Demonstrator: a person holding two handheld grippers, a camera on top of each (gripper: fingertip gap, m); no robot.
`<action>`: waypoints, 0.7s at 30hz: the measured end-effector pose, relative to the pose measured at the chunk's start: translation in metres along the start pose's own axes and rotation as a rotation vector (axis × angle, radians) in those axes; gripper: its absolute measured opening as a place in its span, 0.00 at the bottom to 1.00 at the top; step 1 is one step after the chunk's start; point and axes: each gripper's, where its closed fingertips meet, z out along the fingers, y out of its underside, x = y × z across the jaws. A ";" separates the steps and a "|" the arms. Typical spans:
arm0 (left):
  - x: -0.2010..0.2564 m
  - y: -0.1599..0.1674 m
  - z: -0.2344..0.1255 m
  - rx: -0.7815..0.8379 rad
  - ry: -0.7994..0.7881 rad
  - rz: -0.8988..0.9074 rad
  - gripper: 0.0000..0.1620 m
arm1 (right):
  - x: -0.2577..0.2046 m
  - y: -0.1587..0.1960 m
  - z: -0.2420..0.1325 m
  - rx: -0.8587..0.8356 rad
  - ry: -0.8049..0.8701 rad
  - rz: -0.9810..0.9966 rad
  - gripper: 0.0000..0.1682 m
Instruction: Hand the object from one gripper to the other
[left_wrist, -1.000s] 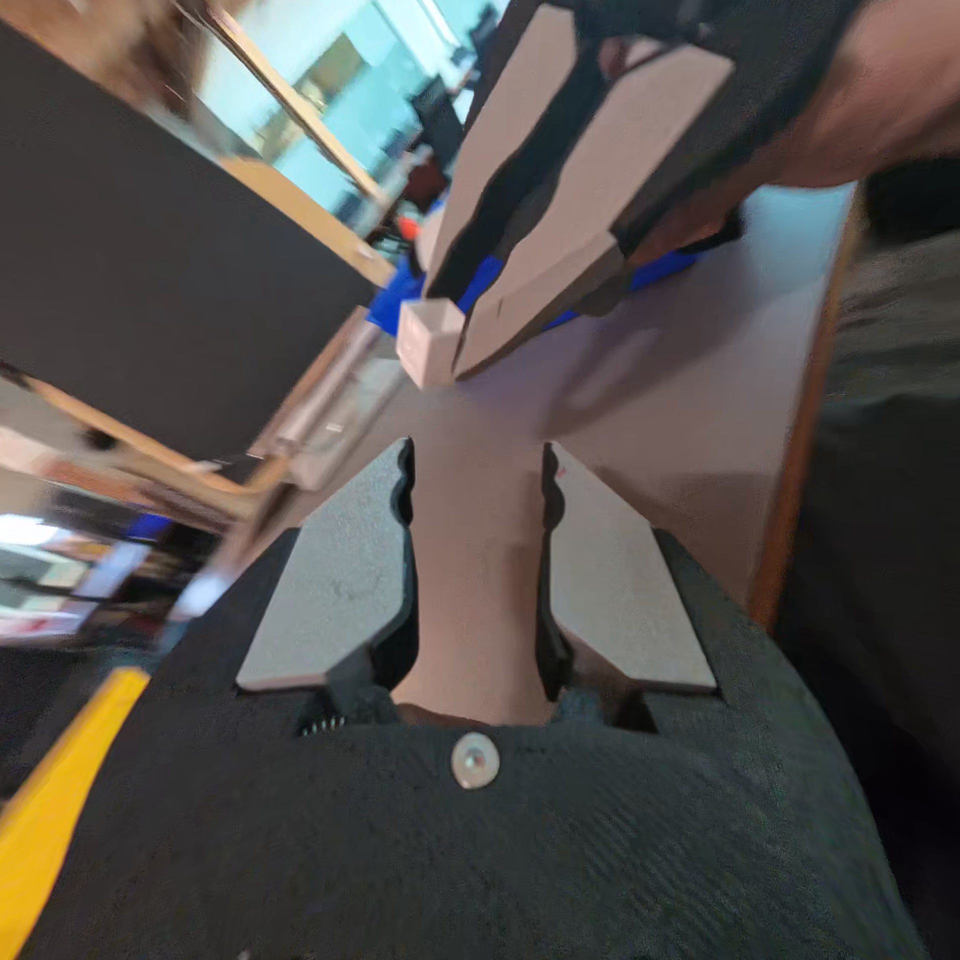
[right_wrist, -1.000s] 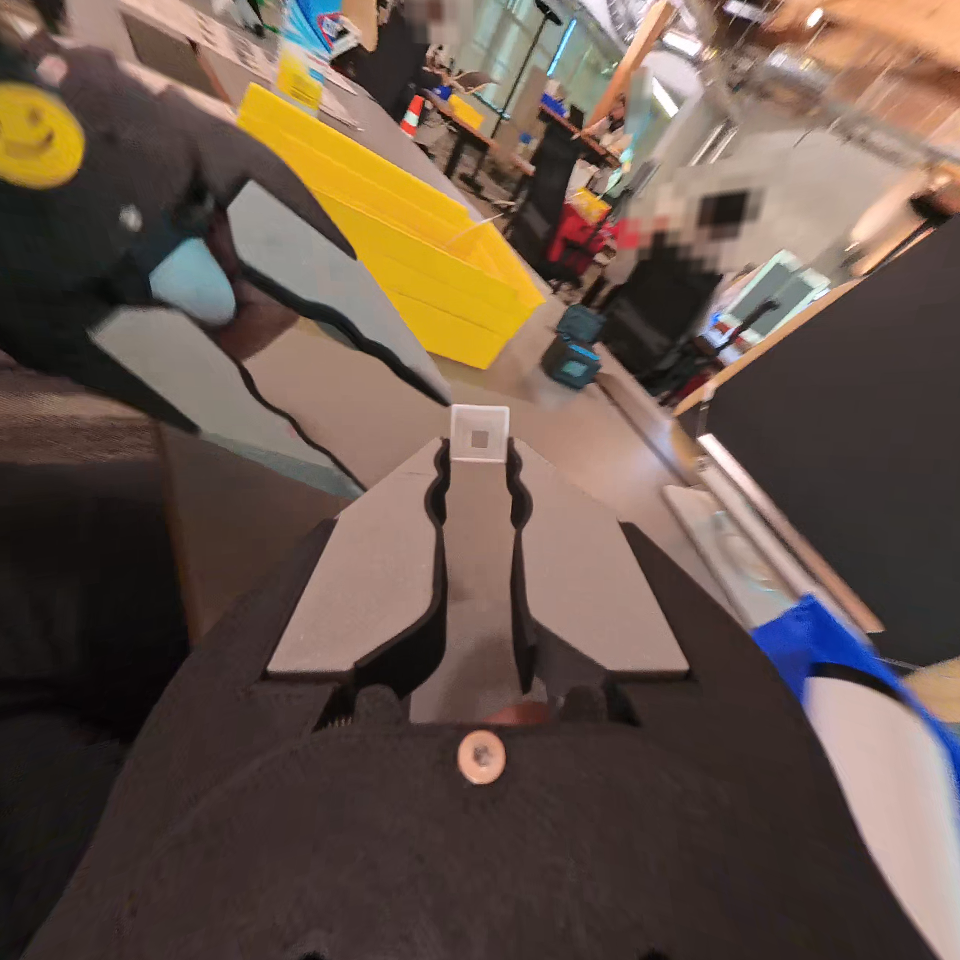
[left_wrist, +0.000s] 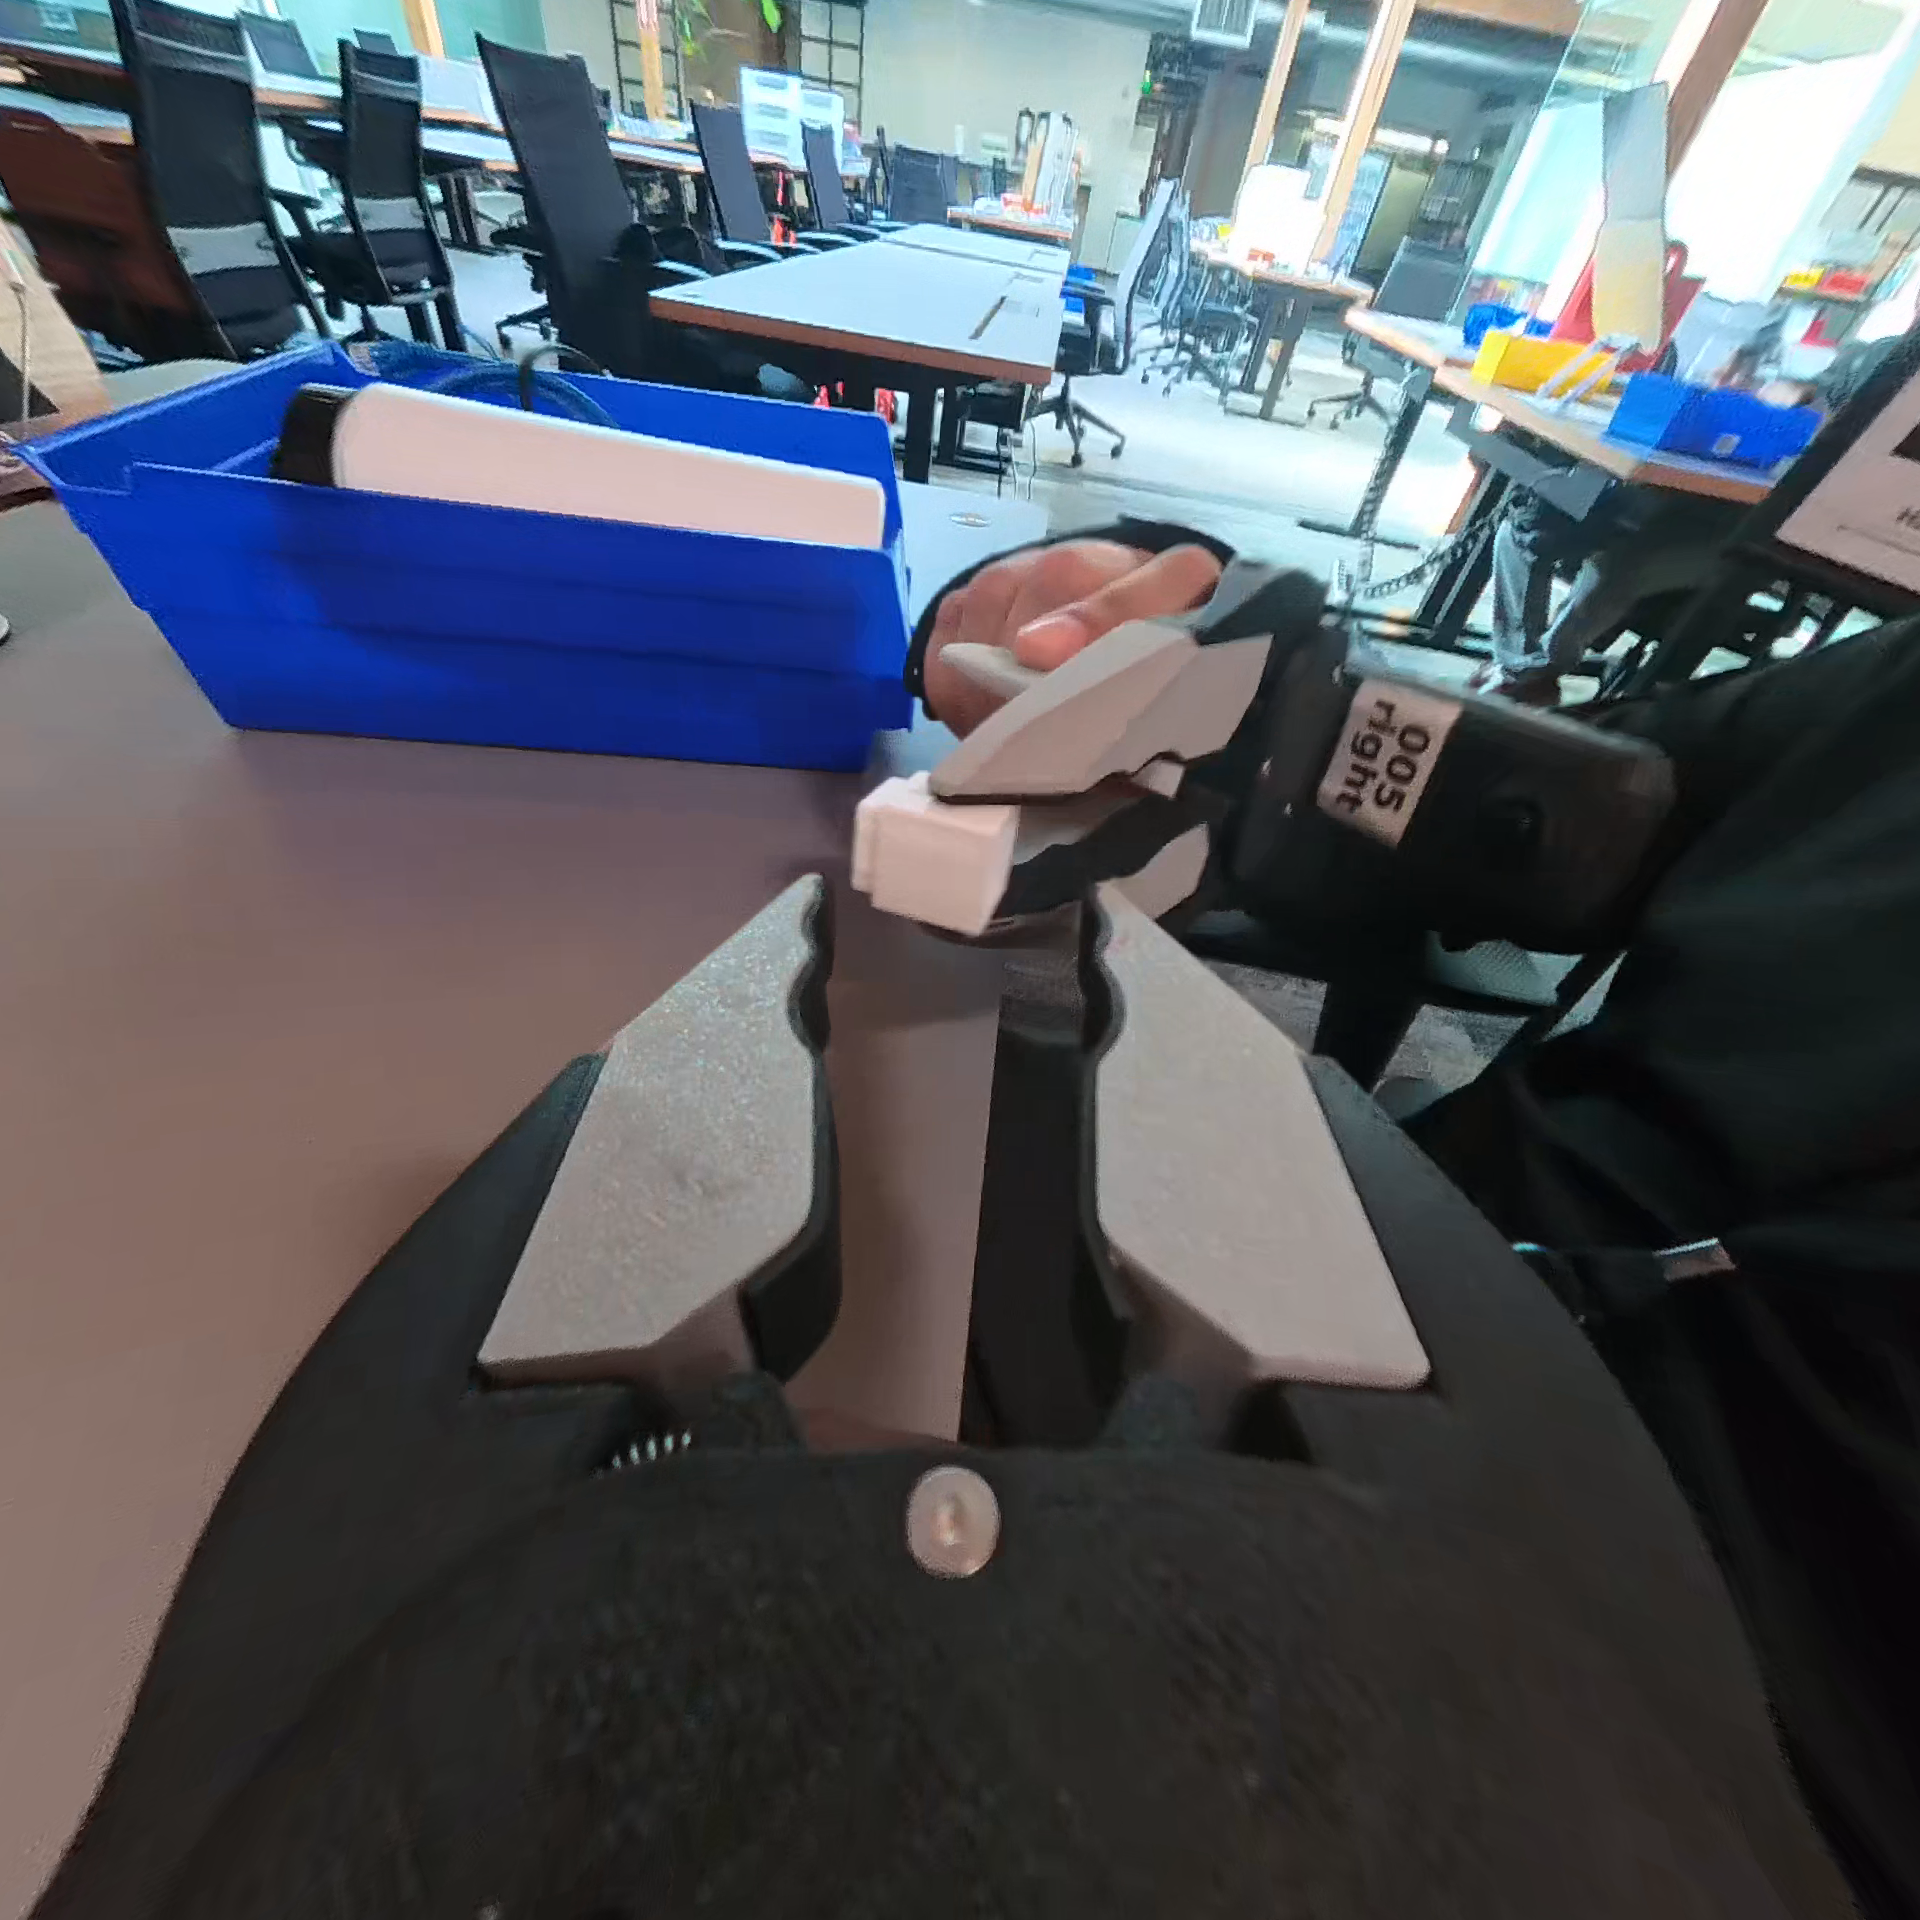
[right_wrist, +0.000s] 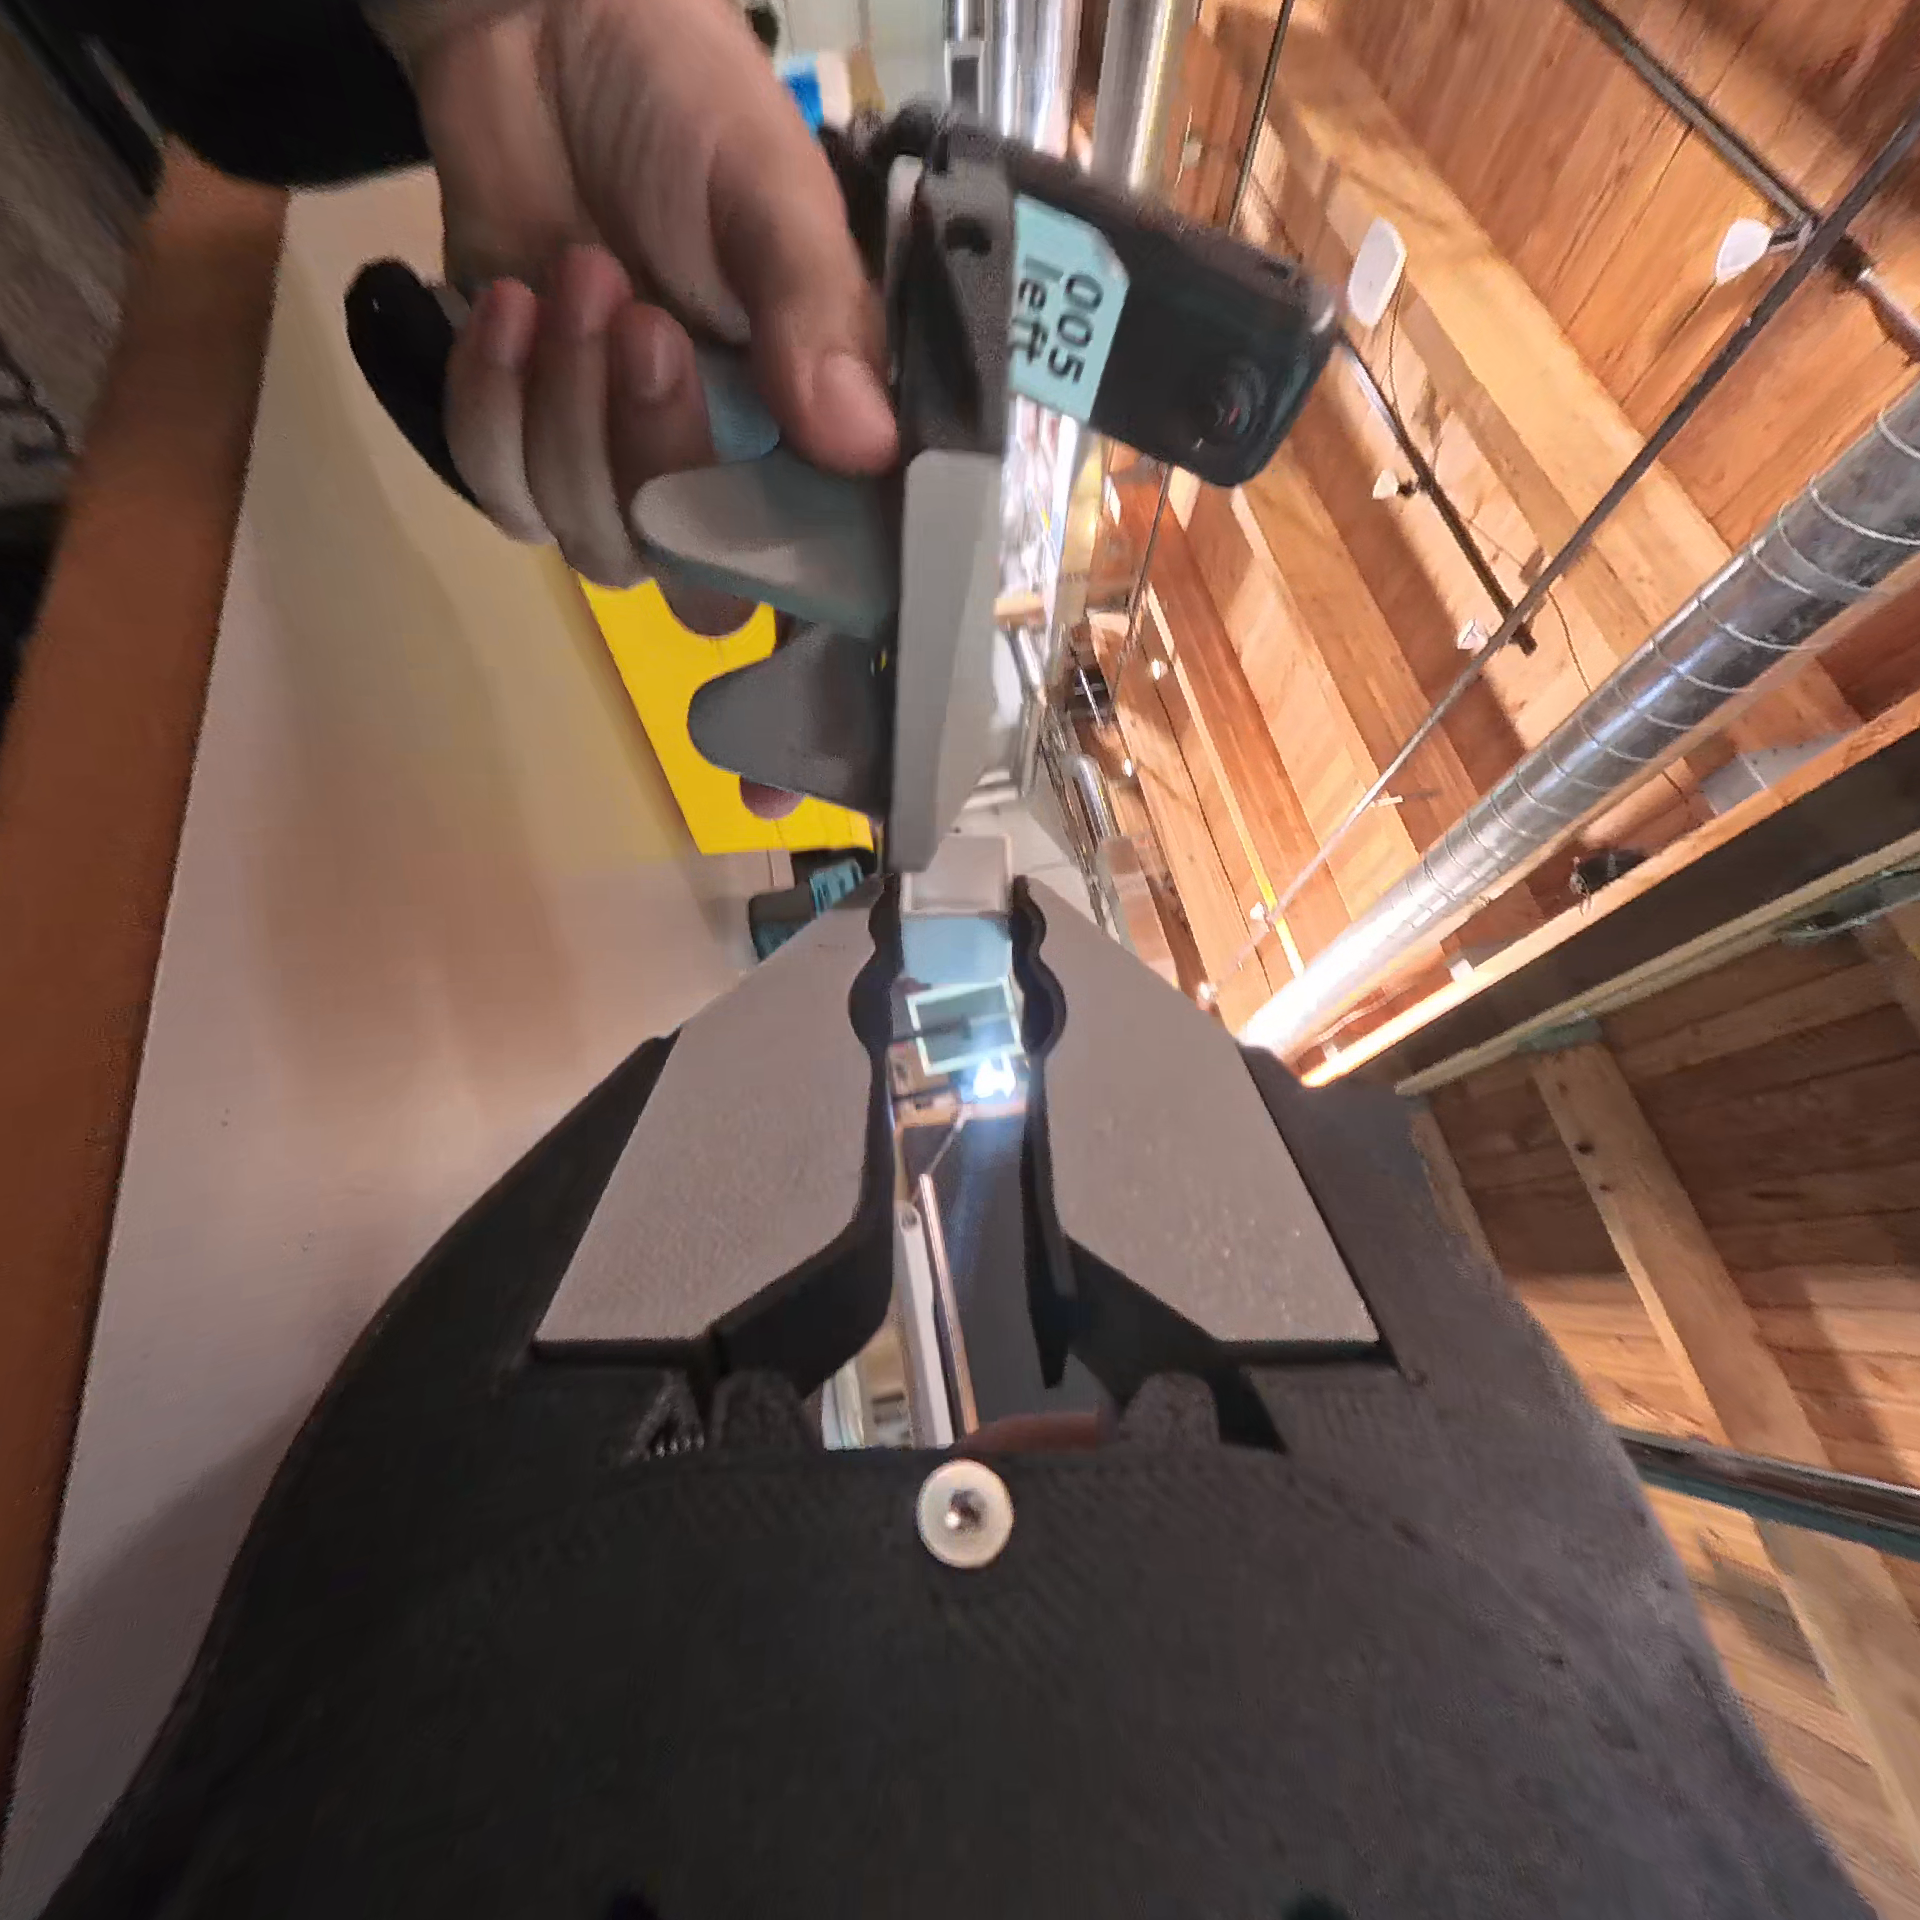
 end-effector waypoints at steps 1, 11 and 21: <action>0.002 0.002 0.001 -0.009 0.007 0.015 0.29 | 0.001 -0.004 -0.002 0.029 -0.004 0.021 0.11; 0.019 0.000 0.000 -0.012 0.109 -0.005 0.17 | -0.006 -0.015 -0.010 0.081 -0.216 0.276 0.11; -0.060 -0.011 -0.025 -0.175 -0.698 0.734 0.16 | -0.014 0.043 -0.011 -0.173 -0.428 0.772 0.34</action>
